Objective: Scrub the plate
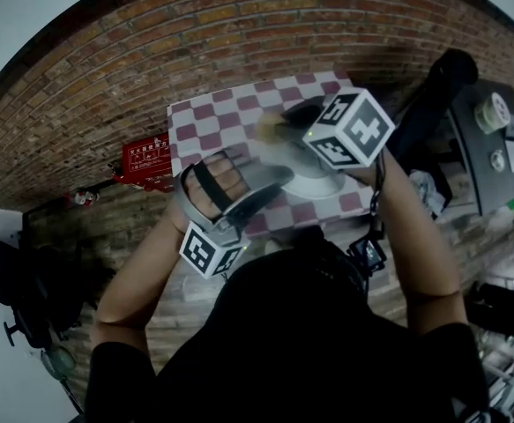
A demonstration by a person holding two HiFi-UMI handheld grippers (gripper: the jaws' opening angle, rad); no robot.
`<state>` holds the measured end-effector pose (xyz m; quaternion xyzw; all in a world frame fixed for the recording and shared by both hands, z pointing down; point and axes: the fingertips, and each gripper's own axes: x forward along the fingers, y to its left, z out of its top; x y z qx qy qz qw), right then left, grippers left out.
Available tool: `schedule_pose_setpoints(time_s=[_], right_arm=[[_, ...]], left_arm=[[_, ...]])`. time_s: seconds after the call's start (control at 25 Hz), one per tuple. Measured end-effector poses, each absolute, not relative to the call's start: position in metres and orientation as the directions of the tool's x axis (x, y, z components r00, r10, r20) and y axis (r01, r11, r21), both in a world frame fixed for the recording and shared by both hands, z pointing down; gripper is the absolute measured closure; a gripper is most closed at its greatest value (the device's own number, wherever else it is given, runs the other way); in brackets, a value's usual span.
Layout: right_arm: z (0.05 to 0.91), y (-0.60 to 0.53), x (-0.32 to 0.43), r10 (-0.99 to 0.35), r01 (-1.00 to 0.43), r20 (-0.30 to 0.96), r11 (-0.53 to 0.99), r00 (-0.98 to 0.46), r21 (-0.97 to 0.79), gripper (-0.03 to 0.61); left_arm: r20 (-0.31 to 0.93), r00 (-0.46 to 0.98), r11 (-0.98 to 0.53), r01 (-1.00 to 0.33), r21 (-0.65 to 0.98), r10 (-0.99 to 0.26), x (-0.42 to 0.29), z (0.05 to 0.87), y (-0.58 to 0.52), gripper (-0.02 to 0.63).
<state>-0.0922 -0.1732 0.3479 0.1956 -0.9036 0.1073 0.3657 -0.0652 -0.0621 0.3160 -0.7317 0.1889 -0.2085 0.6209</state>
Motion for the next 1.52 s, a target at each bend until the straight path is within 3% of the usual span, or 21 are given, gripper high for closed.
schedule_pose_setpoints(time_s=[0.36,0.68,1.2,1.52], right_arm=[[0.295,-0.133,-0.11,-0.249,-0.371,0.597,0.924,-0.762,-0.089,0.532],[0.288,-0.119,-0.089,-0.292,-0.429,0.551,0.893,-0.782,-0.135,0.531],[0.328,-0.133,-0.043,-0.339,-0.51,0.648,0.855,-0.682,-0.09,0.532],[0.359,-0.18,-0.028,-0.366,-0.584,0.688,0.805,-0.626,-0.103,0.532]], left_arm=[[0.047,0.786,-0.144,-0.054,-0.988,-0.616,-0.091,0.317,-0.085,0.589],[0.058,0.753,-0.149,-0.053,-0.987,-0.655,-0.103,0.324,-0.101,0.591],[0.066,0.727,-0.154,-0.055,-0.986,-0.683,-0.114,0.322,-0.11,0.589],[0.028,0.79,-0.131,-0.066,-0.989,-0.612,-0.09,0.306,-0.075,0.588]])
